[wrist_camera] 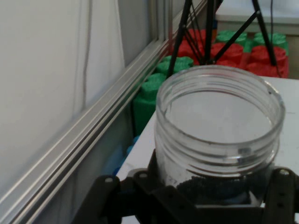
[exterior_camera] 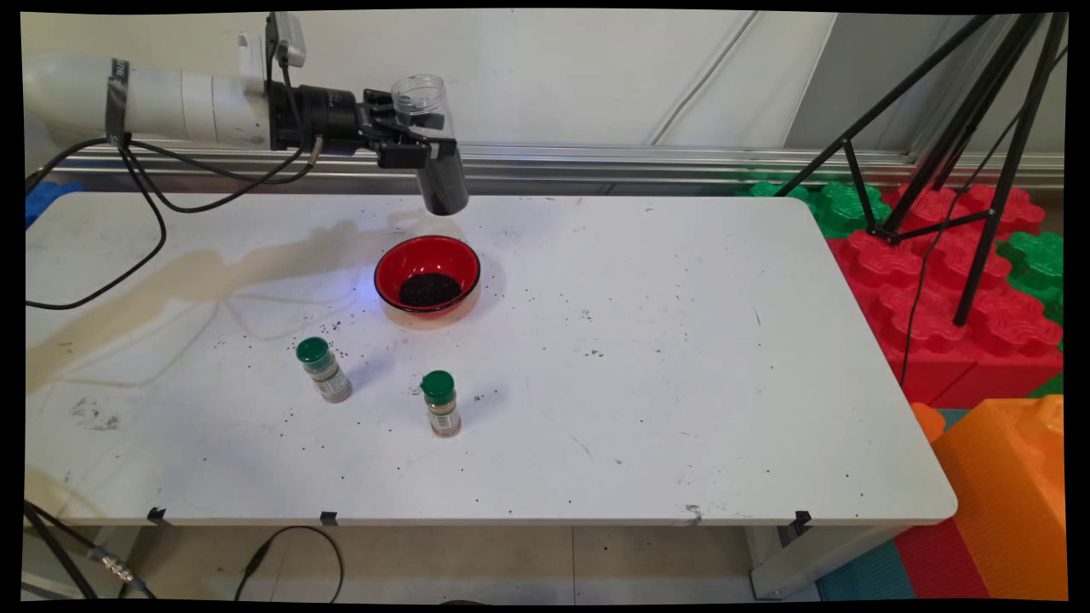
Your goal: Place the picked object on the table
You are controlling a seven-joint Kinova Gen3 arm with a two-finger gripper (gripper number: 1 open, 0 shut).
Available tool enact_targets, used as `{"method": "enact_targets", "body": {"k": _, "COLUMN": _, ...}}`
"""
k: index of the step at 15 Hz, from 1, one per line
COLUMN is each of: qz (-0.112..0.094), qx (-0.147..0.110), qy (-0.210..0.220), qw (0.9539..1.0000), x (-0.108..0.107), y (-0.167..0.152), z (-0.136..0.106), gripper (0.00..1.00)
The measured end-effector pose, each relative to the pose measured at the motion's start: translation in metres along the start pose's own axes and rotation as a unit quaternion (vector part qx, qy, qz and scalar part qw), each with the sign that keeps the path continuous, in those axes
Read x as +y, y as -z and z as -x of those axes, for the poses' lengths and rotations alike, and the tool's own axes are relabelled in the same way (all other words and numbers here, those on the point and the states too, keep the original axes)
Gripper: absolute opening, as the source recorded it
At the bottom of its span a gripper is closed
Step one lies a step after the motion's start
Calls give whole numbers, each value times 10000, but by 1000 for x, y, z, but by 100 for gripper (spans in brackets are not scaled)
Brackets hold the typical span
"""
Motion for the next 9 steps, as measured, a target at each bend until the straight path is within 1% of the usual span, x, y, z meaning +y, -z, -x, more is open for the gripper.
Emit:
{"method": "enact_targets", "body": {"k": 2, "qz": 144, "qx": 52, "qy": 89, "qw": 9998, "x": 4, "y": -2, "z": -4, "gripper": 0}}
{"method": "enact_targets", "body": {"k": 5, "qz": 306, "qx": 111, "qy": 116, "qw": 9994, "x": 8, "y": -6, "z": -8, "gripper": 0}}
{"method": "enact_targets", "body": {"k": 9, "qz": 570, "qx": 192, "qy": 141, "qw": 9981, "x": 17, "y": -17, "z": -13, "gripper": 0}}
